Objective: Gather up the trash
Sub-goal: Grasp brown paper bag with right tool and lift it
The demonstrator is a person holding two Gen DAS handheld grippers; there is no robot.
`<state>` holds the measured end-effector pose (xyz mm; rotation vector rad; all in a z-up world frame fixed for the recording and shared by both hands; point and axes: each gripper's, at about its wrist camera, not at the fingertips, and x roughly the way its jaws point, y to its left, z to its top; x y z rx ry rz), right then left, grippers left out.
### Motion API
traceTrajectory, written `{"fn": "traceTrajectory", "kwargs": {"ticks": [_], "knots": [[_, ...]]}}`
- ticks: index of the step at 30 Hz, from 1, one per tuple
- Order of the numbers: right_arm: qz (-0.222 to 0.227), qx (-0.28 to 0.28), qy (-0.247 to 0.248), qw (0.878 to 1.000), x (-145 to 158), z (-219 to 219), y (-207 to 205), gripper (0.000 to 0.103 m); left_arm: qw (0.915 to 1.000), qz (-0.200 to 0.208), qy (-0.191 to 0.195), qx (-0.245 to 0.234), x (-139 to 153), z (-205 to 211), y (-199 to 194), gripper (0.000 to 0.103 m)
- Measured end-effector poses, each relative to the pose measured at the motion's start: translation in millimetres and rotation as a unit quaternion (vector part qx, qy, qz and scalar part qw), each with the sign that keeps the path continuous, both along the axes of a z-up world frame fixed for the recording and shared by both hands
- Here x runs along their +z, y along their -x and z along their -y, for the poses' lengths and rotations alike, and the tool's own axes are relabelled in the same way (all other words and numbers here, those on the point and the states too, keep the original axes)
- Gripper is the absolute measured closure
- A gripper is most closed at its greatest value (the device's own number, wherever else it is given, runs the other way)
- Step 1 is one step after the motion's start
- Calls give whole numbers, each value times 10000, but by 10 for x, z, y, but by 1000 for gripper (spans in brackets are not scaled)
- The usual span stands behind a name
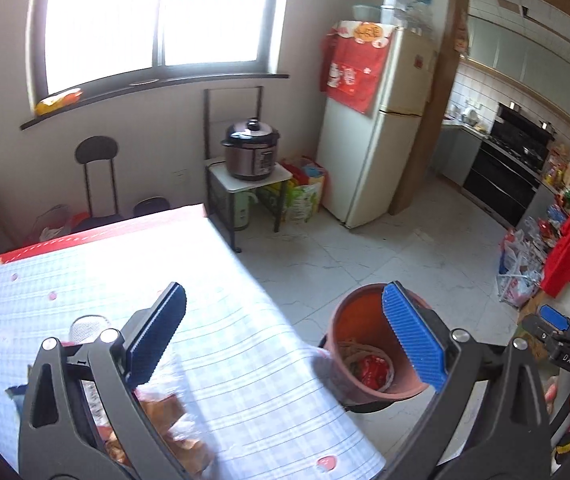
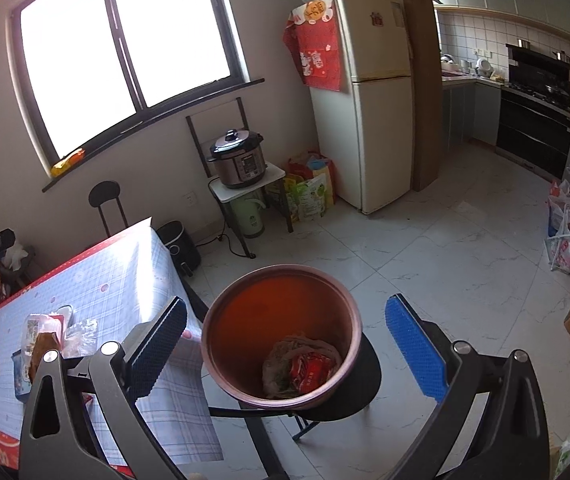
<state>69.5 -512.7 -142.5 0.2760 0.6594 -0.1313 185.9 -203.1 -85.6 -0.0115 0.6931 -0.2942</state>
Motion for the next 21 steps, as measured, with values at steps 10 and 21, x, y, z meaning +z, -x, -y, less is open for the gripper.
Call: {"fn": "traceTrajectory", "kwargs": {"ticks": [10, 21], "knots": [[86, 1320, 49, 9912, 114, -1171, -339, 5, 9780, -4, 333, 2059, -85, -1972, 877, 6], [-157, 2704, 308, 9621, 109, -2697, -493, 5, 9626, -162, 418, 2671, -427, -2930, 1564, 6]]}}
